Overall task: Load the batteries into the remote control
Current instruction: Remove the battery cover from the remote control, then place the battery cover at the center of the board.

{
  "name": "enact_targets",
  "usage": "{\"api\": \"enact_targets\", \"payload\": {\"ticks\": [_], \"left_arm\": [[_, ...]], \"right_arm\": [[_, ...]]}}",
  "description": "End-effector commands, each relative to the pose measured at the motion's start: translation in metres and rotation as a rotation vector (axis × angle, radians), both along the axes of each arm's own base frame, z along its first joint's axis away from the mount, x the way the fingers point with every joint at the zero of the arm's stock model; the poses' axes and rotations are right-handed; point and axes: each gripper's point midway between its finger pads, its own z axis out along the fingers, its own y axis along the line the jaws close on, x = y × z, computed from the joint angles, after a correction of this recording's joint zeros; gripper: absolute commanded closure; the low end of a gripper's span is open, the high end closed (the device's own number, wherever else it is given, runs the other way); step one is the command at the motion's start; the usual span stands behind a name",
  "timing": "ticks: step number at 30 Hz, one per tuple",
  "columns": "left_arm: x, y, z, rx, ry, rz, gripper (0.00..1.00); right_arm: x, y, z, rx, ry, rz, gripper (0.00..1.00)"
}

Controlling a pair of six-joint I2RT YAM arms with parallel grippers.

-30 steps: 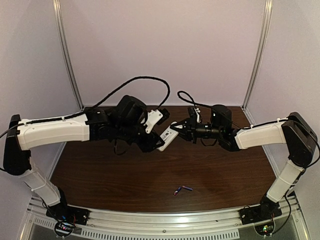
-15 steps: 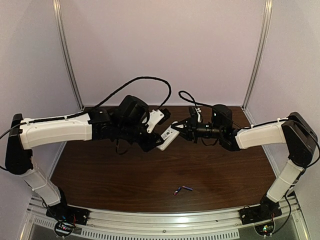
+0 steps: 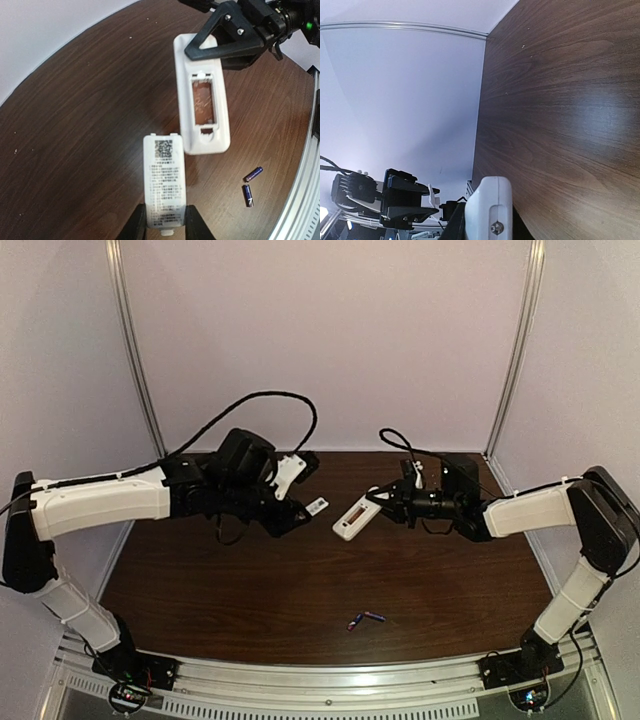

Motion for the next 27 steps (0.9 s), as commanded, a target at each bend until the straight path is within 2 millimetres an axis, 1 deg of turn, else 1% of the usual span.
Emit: {"api": "enact_targets", "payload": {"ticks": [1,5,8,11,14,18,23,25,27], "left_arm": [[0.0,0.012,-0.022,-0.057,0.087,0.045,0.78],[0.002,0.027,-0.071,0.002,0.17,0.125,0.78],[0.002,0.035,-0.105,0.028,0.234,0.164,0.78],[-0.002,0.039,-0.135,0.071,0.281,0.174,0.78],[-0.006,0.042,-0.159,0.11,0.322,0.182,0.78],[-0.009,0.045,-0.178,0.148,0.353,0.187,0.77],[-0.015,0.049,-0.196,0.184,0.394,0.187,0.72],[-0.016,0.05,-0.198,0.19,0.4,0.19,0.67],[-0.017,0.052,-0.199,0.202,0.405,0.193,0.59]], "right_arm": [[0.003,-0.03,-0.009,-0.053,-0.032,-0.044,1.0],[-0.002,-0.044,-0.013,-0.096,-0.043,-0.052,1.0],[-0.007,-0.051,-0.011,-0.113,-0.055,-0.047,1.0],[-0.011,-0.06,-0.009,-0.131,-0.065,-0.046,1.0],[-0.016,-0.066,-0.005,-0.132,-0.075,-0.042,1.0],[-0.027,-0.067,0.002,-0.115,-0.102,-0.008,1.0],[-0.038,-0.067,0.009,-0.101,-0.141,0.028,1.0],[-0.043,-0.066,0.012,-0.093,-0.156,0.045,1.0],[-0.047,-0.066,0.017,-0.08,-0.179,0.059,1.0]]}}
